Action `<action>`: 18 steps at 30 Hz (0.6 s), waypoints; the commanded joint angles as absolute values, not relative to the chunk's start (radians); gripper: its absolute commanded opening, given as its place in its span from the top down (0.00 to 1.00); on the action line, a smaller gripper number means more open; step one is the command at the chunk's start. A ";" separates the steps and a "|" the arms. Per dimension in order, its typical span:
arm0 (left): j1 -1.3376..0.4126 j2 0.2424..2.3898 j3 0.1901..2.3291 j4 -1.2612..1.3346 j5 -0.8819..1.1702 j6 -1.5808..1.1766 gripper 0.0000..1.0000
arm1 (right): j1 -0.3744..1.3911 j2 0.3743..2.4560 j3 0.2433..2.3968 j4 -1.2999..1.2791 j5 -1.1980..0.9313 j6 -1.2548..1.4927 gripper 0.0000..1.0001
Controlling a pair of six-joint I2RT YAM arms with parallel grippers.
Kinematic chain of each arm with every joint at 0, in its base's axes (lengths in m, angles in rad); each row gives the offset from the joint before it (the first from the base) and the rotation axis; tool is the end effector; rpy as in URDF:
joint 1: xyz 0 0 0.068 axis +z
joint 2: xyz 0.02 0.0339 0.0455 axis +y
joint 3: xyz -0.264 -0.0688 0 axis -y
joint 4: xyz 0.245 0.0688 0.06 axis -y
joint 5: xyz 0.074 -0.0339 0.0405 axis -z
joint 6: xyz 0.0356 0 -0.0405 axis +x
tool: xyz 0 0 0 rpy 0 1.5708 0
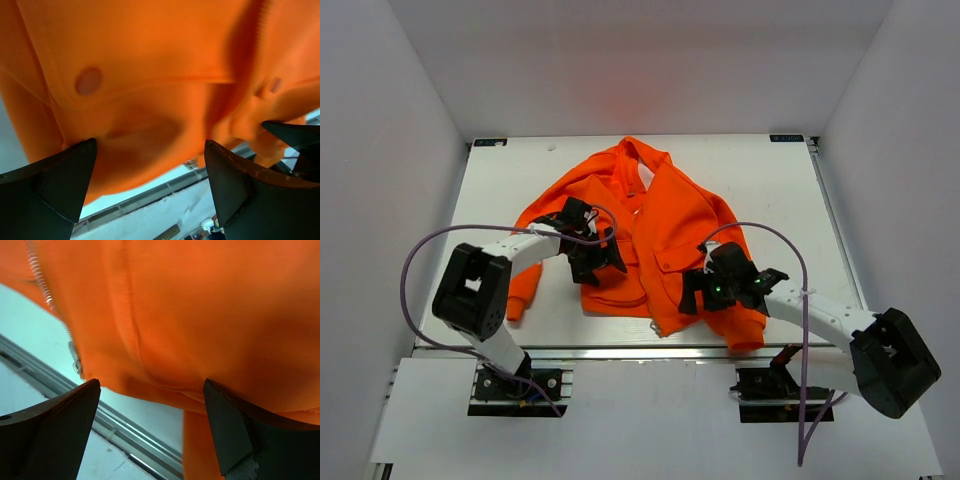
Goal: Zip up the jacket
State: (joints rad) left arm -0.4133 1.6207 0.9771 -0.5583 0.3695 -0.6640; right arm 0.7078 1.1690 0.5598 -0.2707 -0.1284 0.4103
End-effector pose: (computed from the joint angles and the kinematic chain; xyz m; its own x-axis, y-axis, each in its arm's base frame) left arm 0.2731 -0.1338 0.1782 -0.9770 -0.1990 -0.0764 -0.1375 0.8622 -0.4875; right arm 0.1655 0.1476 0.1812 -0.8189 -0.1801 -0.5450 -0.4146 0.8422 0.3447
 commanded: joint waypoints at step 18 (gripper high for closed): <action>-0.155 1.856 1.157 -0.654 0.126 -0.606 0.02 | 0.354 1.281 0.675 -0.095 -0.318 0.206 0.11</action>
State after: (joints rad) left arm -0.1757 1.8309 1.1511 -0.7074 0.3676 -0.7017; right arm 0.3157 1.3045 0.6056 -0.1066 -0.2359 0.3058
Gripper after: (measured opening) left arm 0.981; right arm 0.893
